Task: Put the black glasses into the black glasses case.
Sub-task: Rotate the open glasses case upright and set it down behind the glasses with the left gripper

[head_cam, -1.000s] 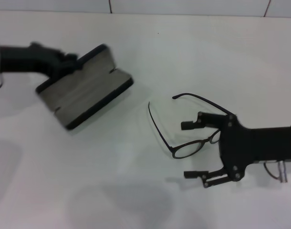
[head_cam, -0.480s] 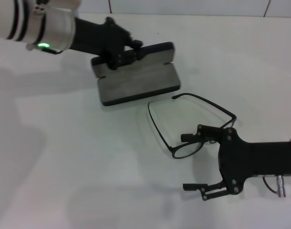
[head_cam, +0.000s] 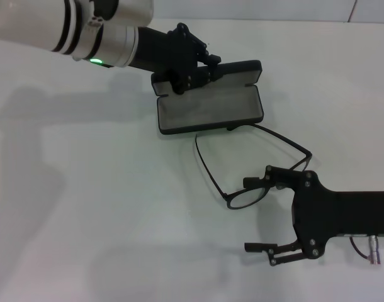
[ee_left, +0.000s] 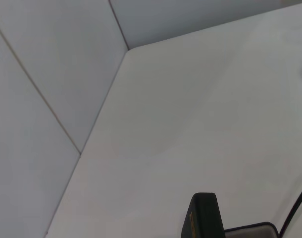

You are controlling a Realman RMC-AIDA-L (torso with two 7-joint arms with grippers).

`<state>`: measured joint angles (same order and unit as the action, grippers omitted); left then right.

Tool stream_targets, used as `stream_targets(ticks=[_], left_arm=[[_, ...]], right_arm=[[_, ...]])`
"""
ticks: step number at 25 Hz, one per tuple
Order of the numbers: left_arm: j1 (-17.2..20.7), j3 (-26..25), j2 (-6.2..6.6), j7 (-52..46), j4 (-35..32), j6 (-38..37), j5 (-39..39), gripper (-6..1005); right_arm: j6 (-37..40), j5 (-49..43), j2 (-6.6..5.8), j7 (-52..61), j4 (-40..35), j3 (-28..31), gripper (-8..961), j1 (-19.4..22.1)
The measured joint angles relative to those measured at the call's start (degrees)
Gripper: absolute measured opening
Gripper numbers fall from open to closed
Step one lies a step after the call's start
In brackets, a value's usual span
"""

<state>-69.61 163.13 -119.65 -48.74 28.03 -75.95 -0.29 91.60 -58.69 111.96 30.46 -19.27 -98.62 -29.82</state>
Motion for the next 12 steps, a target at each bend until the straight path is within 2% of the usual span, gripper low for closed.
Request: stream_targets(ticks=[6,12], left_arm=[[0.50,-0.05,-0.04,0.73,-0.24,0.36,-0.08,199],[0.93,-0.09,-0.05,1.33,-0.25,3.00,-3.38,219]], right_arm=[[0.14,-0.16,0.01,-0.04,-0.02,0.62,869,0.34],[0.14,-0.20,-0.03,-0.06,-0.07,0.62,869,-0.03]])
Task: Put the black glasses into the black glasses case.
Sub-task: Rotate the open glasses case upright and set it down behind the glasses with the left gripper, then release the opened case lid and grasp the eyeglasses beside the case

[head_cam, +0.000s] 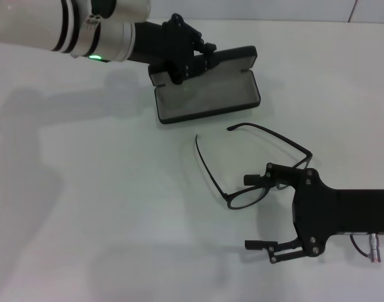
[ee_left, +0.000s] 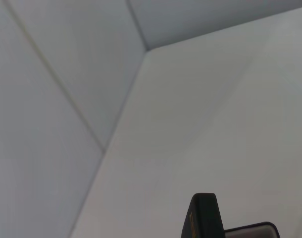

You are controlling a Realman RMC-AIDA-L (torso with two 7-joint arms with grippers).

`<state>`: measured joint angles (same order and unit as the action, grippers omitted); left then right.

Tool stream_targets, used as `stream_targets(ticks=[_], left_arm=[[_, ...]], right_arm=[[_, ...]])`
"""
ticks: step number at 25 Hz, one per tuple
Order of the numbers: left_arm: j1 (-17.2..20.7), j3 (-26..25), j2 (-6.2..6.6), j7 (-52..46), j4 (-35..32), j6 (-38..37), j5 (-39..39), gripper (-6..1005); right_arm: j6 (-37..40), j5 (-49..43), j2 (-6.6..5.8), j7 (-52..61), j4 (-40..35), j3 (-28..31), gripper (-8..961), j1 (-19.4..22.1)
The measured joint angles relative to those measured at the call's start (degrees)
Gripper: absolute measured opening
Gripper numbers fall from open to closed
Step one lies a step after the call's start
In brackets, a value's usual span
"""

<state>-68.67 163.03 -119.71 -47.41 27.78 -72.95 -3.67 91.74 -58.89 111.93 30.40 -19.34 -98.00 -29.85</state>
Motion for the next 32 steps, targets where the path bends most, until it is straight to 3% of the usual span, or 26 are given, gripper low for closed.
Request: stream_targets(ticks=[12,30,32], left_arm=[[-0.18,0.00,-0.03,-0.57,-2.72,1.01,5.88,258],[-0.45,0.00,0.21,-6.57,-2.40,-1.84,6.19,316],[-0.40,0.00,0.26,-6.57,-2.28,-3.11,5.79,360]], right_arm=[[-0.32,0.00,-0.15,0.00,0.01,0.00,865,-0.03],[-0.43,0.11,-0.21,0.42,0.01,0.09,850,-0.39],[-0.43,0.16,-0.20,0.44,0.01,0.09,848,-0.39]])
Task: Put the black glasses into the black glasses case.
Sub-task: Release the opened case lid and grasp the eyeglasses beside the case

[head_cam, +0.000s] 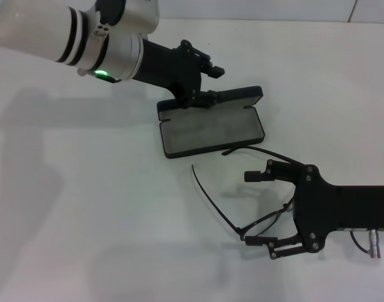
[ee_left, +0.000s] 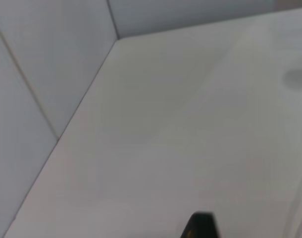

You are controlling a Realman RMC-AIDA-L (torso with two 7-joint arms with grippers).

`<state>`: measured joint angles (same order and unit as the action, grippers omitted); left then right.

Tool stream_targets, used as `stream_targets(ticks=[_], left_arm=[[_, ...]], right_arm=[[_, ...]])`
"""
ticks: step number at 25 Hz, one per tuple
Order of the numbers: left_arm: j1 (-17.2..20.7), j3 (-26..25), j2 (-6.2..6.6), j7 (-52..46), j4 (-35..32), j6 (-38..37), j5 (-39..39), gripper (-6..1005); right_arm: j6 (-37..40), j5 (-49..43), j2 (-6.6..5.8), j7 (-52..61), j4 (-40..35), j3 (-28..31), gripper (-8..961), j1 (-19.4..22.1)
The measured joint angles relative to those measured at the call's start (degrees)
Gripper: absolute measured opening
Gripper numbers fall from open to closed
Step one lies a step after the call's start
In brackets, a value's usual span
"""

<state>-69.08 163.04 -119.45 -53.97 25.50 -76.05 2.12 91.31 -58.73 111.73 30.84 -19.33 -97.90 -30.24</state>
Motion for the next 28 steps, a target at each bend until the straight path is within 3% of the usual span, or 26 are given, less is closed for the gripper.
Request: stream_targets(ticks=[5,9,11,14,16,18,19,21,26,28], left_arm=[[2.92,0.00,0.15,2.04,0.07,-6.43,-8.77,470],[9.79,0.00,0.02,4.68,-1.08,-11.52,-22.87,558],[14.71,0.01,-0.06,6.82,-3.28,-14.00,-29.53,581],[20.54,-0.01,0.14,8.58,-6.50,-16.94,-36.77,616],[24.78,-0.07,0.17,8.66,-7.12,-18.87,-41.75,614],[27.97,-0.08,0.17,8.10,-7.26,-20.40,-44.65,613],[29.12,-0.09,0.22,7.63,-7.27,-20.90,-45.53,612],[30.66,-0.09,0.29,6.25,-7.28,-21.35,-46.30,611],[32.74,-0.09,0.24,4.88,-7.30,-21.12,-47.88,612],[33.18,-0.09,0.04,4.93,-7.72,-20.53,-48.24,612]], right_arm=[[0.00,0.11,0.24,0.14,0.01,1.41,844,-0.01],[0.07,-0.04,0.45,3.39,-1.81,8.56,840,0.21],[-0.72,-1.46,-0.80,8.11,-6.63,10.39,839,0.69],[-3.16,-7.25,-3.96,15.85,-16.59,10.76,836,0.98],[-4.50,-17.28,-6.23,24.40,-26.92,11.89,834,0.64],[-3.48,-29.43,-6.98,33.66,-35.82,14.15,833,-0.90],[-1.76,-36.97,-6.82,38.81,-40.93,15.72,832,-2.20],[3.28,-50.73,-5.18,47.82,-48.88,17.88,830,-5.34],[10.60,-76.50,3.18,56.54,-58.16,17.00,826,-11.56],[9.23,-81.04,4.12,57.75,-58.39,12.37,824,-12.33]])
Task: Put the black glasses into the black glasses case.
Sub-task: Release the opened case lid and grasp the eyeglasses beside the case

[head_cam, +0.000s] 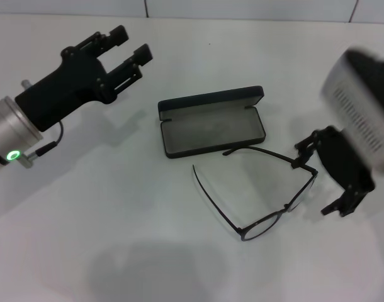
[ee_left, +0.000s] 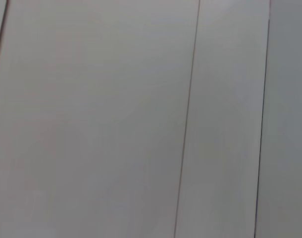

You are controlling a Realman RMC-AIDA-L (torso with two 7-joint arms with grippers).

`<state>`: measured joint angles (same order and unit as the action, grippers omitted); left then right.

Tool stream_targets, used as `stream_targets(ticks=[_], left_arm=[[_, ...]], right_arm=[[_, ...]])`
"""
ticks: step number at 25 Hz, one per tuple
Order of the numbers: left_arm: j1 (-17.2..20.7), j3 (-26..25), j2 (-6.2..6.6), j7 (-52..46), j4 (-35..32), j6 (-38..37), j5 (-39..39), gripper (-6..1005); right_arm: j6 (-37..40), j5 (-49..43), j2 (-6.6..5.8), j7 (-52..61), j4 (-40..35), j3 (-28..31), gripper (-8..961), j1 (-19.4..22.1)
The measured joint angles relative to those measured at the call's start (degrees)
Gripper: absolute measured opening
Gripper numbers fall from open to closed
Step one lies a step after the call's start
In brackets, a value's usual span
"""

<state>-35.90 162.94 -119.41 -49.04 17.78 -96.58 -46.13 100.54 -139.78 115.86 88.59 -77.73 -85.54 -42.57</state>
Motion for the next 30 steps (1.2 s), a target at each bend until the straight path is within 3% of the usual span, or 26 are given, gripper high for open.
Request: stream_targets(ticks=[5,11,20,28,30], left_arm=[[0.09,0.00,0.02,0.20,-0.93,0.58,0.06,612],[0.27,0.00,-0.14,0.26,-1.06,1.11,0.15,611],[0.33,0.00,-0.19,0.42,-1.24,1.80,0.17,612],[0.43,0.00,-0.15,0.54,-1.74,2.02,-0.18,611],[0.46,0.00,-0.11,0.60,-1.68,2.02,-0.18,611]], right_arm=[[-5.87,-0.78,0.20,2.06,1.62,-10.05,820,-1.48],[-10.63,-0.04,0.26,2.91,2.41,-15.22,815,-1.71],[-15.18,2.46,0.32,3.59,5.03,-19.55,813,-2.19],[-16.35,3.49,0.33,4.22,7.89,-19.99,786,-3.07],[-16.33,3.50,0.33,4.41,7.89,-19.59,726,-2.87]])
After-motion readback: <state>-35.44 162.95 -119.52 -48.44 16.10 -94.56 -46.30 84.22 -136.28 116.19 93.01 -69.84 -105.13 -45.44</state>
